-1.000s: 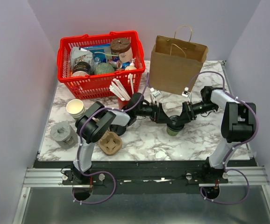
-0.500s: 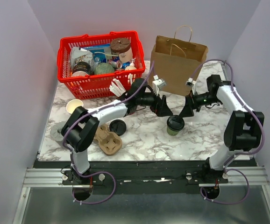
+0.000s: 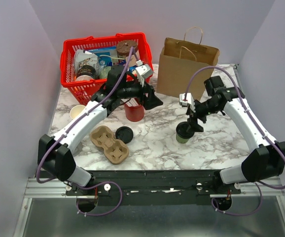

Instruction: Pack the takeout coffee

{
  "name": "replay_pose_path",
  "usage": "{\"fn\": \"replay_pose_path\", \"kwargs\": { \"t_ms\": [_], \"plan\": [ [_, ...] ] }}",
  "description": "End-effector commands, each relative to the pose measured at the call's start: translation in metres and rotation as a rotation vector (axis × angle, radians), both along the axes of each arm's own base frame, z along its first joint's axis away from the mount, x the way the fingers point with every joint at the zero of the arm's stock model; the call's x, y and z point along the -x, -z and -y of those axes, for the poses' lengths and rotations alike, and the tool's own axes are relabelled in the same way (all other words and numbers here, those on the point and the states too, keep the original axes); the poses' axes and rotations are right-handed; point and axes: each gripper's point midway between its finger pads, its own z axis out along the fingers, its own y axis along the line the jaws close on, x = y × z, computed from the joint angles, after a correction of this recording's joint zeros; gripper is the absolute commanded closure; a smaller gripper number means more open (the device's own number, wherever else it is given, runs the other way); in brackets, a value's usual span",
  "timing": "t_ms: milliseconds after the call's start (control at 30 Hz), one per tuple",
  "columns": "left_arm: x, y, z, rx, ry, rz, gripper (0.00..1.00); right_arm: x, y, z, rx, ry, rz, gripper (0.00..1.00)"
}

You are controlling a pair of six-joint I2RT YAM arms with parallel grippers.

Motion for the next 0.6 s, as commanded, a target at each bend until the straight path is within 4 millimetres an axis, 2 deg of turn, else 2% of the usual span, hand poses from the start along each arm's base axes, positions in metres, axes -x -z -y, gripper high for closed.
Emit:
{"fn": "replay_pose_path", "kwargs": {
  "t_ms": [0, 133, 233, 333, 567],
  "plan": [
    [0.011, 0.004, -0.022, -0.077, -0.032, 0.055, 0.01, 0.003, 0.015, 0.003, 0.143, -0.126, 0.073, 0.0],
    [0.008, 0.012, -0.04, -0.092, -0.078, 0.05, 0.01, -0.003, 0.013, -0.005, 0.18, -0.165, 0.127, 0.0],
    [0.009, 0.02, -0.048, -0.095, -0.099, 0.036, 0.01, 0.002, 0.023, -0.006, 0.238, -0.221, 0.129, 0.0],
    [0.012, 0.024, -0.052, -0.094, -0.106, 0.028, 0.01, 0.006, 0.034, -0.004, 0.288, -0.272, 0.124, 0.0],
    [0.012, 0.026, -0.058, -0.094, -0.121, 0.029, 0.01, -0.002, 0.042, -0.002, 0.352, -0.319, 0.117, 0.0]
  ]
}}
